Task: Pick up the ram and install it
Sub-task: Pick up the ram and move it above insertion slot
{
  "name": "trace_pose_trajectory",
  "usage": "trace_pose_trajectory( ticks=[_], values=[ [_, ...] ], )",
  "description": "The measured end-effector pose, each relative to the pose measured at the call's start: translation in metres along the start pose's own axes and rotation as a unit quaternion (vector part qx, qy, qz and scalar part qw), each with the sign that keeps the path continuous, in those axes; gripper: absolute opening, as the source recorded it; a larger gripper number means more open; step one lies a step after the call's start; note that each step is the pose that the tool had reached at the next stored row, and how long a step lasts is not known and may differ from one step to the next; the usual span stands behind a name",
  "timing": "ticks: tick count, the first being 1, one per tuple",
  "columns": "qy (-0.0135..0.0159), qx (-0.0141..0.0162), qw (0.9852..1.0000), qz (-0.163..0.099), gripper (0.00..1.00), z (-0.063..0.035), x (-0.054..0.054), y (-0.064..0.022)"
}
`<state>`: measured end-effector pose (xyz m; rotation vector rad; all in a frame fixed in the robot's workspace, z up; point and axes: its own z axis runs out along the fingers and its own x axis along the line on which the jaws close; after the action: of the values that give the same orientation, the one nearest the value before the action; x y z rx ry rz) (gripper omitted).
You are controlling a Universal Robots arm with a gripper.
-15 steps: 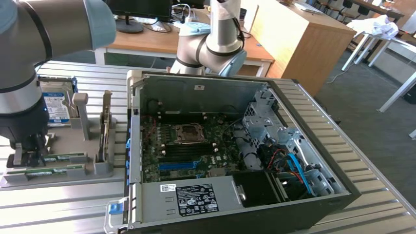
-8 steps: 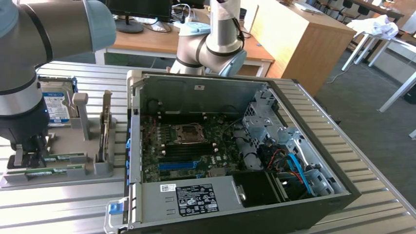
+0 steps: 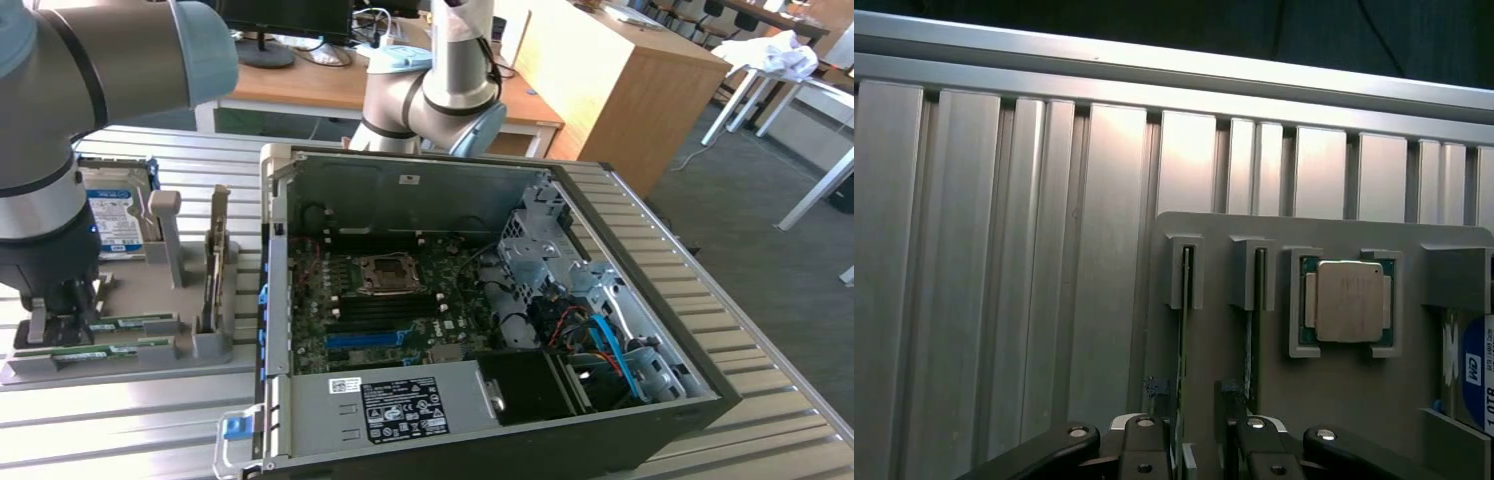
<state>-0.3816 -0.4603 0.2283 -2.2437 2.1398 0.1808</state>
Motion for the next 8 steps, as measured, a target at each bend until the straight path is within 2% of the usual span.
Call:
trace_pose_trajectory(
  ticks=[8],
  values=[
    [0.0001,-0.0001,1.0,0.0,0.31,0.0093,0.0012,-0.0005]
  ],
)
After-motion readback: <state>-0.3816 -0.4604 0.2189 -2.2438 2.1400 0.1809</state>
